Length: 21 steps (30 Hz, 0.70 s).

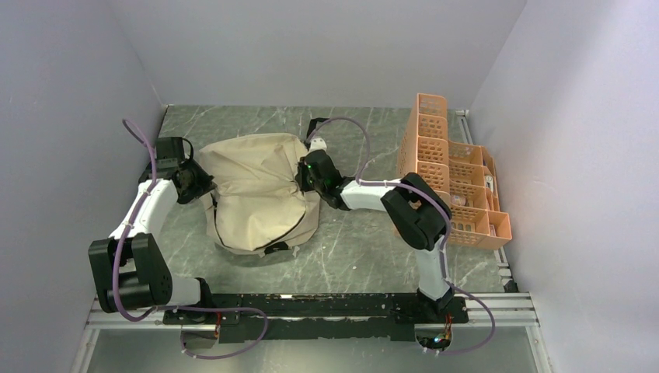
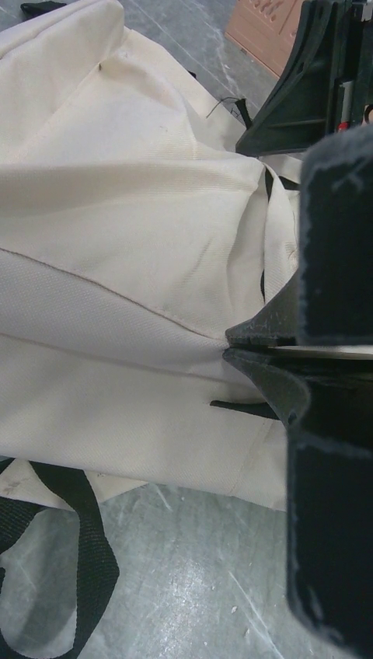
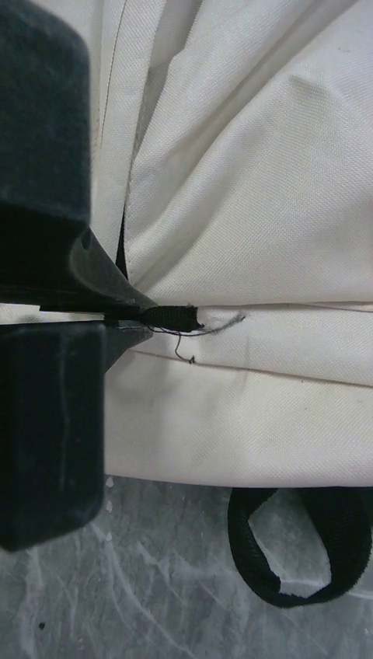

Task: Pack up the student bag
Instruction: Zip the student bag at the center of the board, then reset both arms

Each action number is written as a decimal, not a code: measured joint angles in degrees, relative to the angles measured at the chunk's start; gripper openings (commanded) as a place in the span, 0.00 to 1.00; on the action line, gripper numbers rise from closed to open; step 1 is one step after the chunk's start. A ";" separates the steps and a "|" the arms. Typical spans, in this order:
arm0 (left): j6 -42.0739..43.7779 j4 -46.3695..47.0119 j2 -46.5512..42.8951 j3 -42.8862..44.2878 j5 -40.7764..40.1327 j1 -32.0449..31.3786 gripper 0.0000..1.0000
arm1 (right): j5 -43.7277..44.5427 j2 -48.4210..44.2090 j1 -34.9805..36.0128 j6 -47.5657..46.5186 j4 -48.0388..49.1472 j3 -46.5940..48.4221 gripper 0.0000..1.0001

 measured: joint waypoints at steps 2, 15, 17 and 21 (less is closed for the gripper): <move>0.31 0.04 0.00 0.02 0.28 0.00 0.05 | 0.07 -0.61 0.00 -0.66 -0.57 -0.04 0.22; 6.01 0.04 -3.32 2.25 -0.87 1.70 0.49 | 7.43 -17.66 -3.67 -5.62 -7.76 -4.13 0.47; 6.40 0.11 -4.55 2.25 -0.94 1.70 0.52 | 7.28 -20.41 -3.52 -5.27 -8.17 -5.38 0.51; 7.04 0.07 -5.95 2.25 -0.98 1.66 0.60 | 5.86 -23.93 -3.48 -3.91 -10.78 -8.52 0.60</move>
